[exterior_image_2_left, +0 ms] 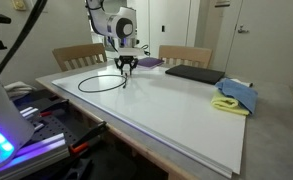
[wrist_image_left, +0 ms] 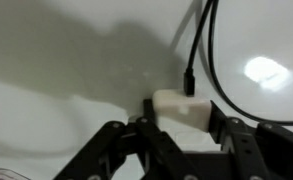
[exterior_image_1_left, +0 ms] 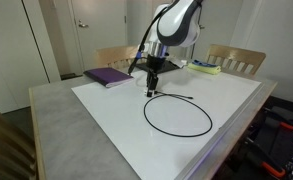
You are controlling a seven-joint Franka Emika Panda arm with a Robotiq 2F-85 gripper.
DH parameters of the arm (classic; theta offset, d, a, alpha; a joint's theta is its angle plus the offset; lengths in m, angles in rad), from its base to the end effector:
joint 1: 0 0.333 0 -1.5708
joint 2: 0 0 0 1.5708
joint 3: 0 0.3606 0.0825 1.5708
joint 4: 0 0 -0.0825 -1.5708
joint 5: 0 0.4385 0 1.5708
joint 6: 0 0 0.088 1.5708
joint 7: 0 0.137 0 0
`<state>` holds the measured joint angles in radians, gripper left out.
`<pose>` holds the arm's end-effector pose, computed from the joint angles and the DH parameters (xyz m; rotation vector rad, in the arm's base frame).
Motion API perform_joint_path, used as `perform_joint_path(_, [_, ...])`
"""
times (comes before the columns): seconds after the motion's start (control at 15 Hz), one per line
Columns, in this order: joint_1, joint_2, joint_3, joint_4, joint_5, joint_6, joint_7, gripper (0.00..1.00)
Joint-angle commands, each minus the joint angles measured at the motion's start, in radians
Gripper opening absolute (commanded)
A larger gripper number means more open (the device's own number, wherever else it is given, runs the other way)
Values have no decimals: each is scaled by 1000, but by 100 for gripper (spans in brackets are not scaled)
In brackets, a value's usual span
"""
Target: Fold the charging cable
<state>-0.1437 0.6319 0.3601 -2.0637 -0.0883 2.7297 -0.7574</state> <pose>0.6283 0.1468 0.1068 -2.6411 -1.4111 -0.1820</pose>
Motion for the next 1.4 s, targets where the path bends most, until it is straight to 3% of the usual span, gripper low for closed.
perform_joint_path(0.0, [19,-3,-14,4,18,-14,-11,53])
perform_joint_path(0.13, [22,-4,-16,6,19,-24,-11,53])
perform_joint_path(0.2, [22,-4,-16,6,19,-25,-11,28])
perform_joint_path(0.87, [7,-158,50,-162,52,-124,-66,28])
perform_joint_path(1.33, [13,-226,57,-244,124,-48,-195,28])
